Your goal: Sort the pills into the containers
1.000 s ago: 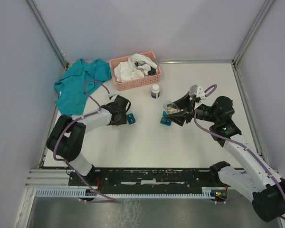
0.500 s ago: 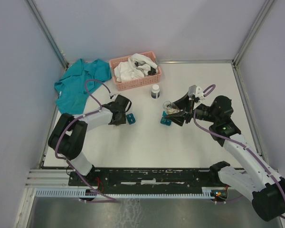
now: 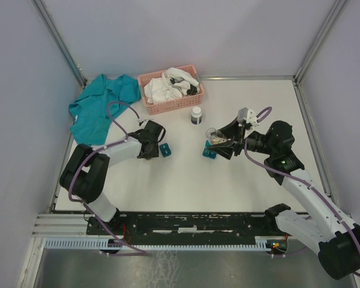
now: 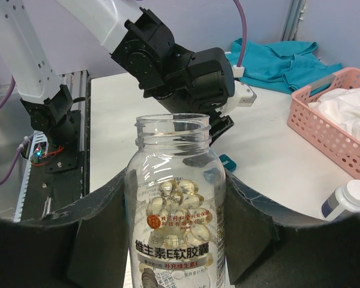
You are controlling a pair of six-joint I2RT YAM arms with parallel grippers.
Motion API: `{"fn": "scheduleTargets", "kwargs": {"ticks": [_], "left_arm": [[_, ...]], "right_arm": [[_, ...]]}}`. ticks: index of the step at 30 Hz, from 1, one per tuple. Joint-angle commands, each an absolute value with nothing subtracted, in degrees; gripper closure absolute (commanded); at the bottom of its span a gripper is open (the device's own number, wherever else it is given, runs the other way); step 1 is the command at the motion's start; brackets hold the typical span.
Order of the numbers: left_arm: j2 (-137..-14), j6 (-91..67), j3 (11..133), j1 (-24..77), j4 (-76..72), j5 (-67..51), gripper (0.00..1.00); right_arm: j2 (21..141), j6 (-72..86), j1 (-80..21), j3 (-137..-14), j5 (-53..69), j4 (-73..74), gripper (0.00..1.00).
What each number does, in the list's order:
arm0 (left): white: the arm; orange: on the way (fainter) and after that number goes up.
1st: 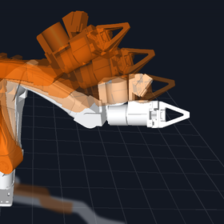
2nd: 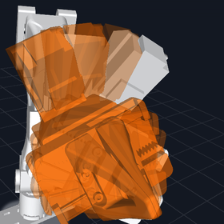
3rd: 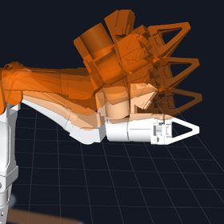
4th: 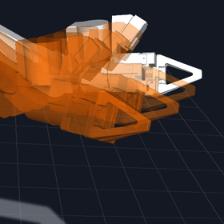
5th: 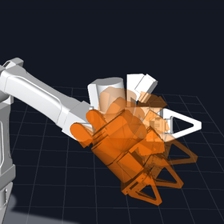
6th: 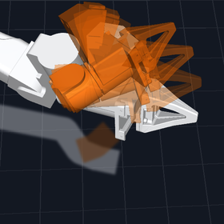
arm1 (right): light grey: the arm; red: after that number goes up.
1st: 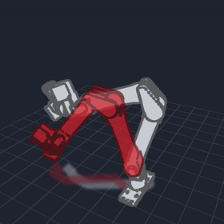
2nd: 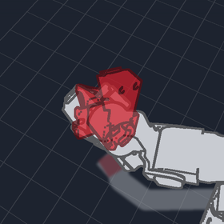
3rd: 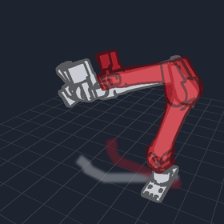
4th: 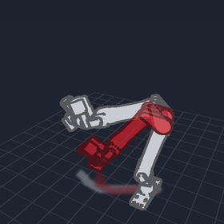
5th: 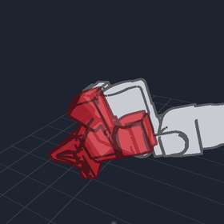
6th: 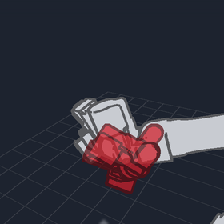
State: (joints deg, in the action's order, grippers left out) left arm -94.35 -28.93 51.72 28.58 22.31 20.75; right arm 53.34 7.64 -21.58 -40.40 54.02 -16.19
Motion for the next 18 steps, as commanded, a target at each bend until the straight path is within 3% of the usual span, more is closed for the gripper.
{"fn": "scheduleTargets", "kwargs": {"ticks": [1,18], "left_arm": [[-92.5,-28.7,51.1,28.6,23.5,20.3,0.45],[-92.7,-28.7,50.2,28.6,22.9,19.6,0.45]], "right_arm": [[53.1,7.4,-21.3,-42.2,54.4,-18.2,0.99],[52.8,7.7,-21.0,-42.1,54.4,-18.4,0.99]]}}
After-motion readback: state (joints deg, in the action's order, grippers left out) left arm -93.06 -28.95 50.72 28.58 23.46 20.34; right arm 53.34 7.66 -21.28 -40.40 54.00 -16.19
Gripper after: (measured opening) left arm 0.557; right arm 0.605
